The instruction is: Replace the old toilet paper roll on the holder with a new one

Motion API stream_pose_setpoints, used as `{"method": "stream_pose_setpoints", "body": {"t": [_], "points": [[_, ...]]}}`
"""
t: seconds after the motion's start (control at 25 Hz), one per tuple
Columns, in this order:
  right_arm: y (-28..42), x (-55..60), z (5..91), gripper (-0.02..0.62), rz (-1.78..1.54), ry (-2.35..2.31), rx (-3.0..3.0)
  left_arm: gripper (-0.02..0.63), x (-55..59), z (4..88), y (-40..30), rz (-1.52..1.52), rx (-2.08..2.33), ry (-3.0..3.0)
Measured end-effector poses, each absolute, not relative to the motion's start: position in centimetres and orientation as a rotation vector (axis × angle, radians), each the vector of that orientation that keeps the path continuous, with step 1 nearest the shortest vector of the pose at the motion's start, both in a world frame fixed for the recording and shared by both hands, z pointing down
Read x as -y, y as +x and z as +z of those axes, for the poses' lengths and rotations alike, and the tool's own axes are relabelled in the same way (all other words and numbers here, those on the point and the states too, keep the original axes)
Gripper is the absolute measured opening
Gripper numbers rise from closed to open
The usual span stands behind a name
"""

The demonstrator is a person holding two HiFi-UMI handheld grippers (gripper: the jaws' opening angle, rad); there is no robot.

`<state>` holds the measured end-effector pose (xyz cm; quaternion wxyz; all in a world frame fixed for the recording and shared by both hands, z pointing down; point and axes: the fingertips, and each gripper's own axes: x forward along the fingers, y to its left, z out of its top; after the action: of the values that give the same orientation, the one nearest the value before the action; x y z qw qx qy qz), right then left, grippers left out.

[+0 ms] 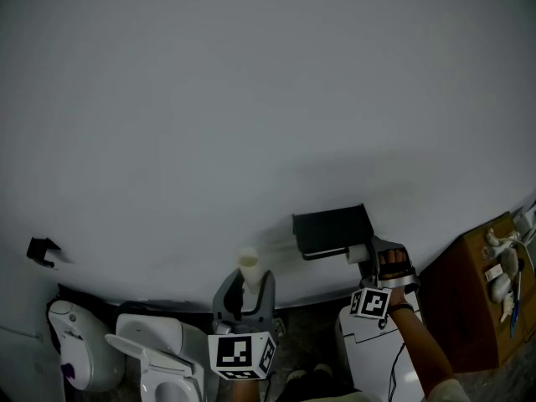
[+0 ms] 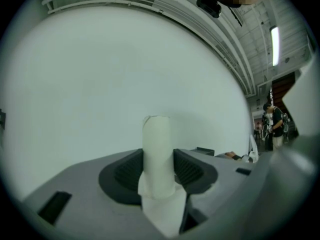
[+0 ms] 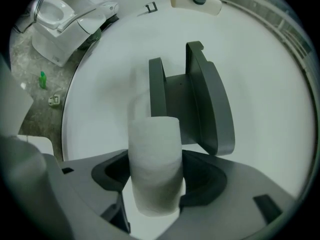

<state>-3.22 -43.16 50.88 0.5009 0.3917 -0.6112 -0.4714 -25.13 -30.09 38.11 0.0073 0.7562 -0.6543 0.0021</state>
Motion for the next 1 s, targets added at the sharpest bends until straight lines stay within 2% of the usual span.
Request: {"method": "stream_pose_setpoints", "body": {"t": [0.52,1.0], "points": [[-10.1,41.2,50.2,0.31,-1.244,0.933,1.546,0.192,27.4,38.2,-28.3,0.028,2.141,2.28],[-12.0,39.1,49.9,0.31,-1.26,0.932,1.596,0.192,27.1,38.1,-28.6,0.007,2.122,2.292]]}}
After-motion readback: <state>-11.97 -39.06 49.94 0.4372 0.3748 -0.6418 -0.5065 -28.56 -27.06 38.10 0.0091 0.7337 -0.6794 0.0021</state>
